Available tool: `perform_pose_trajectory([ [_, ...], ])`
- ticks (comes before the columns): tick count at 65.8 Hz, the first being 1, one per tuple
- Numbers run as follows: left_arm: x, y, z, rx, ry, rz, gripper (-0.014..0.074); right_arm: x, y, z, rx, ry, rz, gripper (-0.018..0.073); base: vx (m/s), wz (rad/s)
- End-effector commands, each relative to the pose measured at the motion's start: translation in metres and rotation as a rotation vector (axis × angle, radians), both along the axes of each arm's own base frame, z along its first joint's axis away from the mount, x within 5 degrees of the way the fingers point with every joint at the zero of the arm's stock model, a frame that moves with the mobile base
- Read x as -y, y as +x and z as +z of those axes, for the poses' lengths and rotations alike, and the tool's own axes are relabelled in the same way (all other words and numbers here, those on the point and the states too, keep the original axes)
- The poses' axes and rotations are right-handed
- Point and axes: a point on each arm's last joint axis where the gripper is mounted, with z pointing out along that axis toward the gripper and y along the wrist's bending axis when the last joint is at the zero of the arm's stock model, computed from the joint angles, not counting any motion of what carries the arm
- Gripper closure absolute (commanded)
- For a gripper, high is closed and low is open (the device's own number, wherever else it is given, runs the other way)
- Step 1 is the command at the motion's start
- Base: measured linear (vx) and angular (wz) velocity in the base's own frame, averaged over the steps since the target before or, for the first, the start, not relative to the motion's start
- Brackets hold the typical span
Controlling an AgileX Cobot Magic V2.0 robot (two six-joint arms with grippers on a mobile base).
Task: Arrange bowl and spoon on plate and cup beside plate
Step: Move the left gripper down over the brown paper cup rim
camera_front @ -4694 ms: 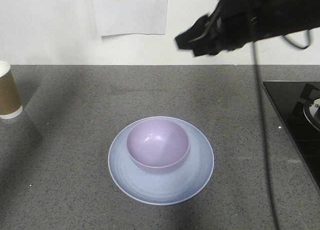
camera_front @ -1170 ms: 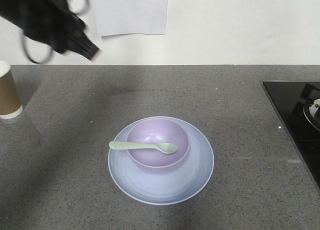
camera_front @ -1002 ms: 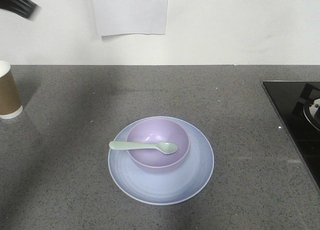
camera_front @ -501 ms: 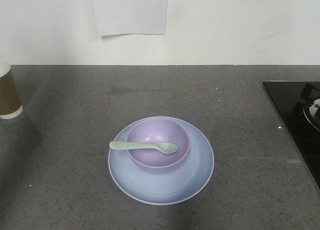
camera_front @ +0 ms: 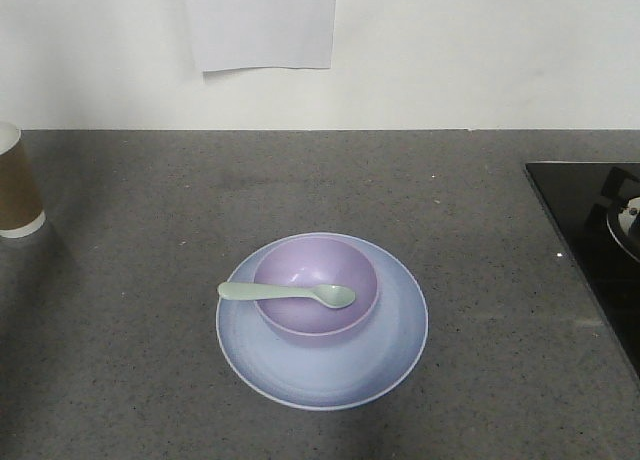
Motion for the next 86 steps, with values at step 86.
perform_pose_trajectory([
  [86, -0.048, 0.094, -0.127, -0.172, -0.455, -0.108, 0.0230, 0.001, -0.005, 0.012, 0.071, 0.013, 0.019, 0.0565, 0.00, 0.00],
])
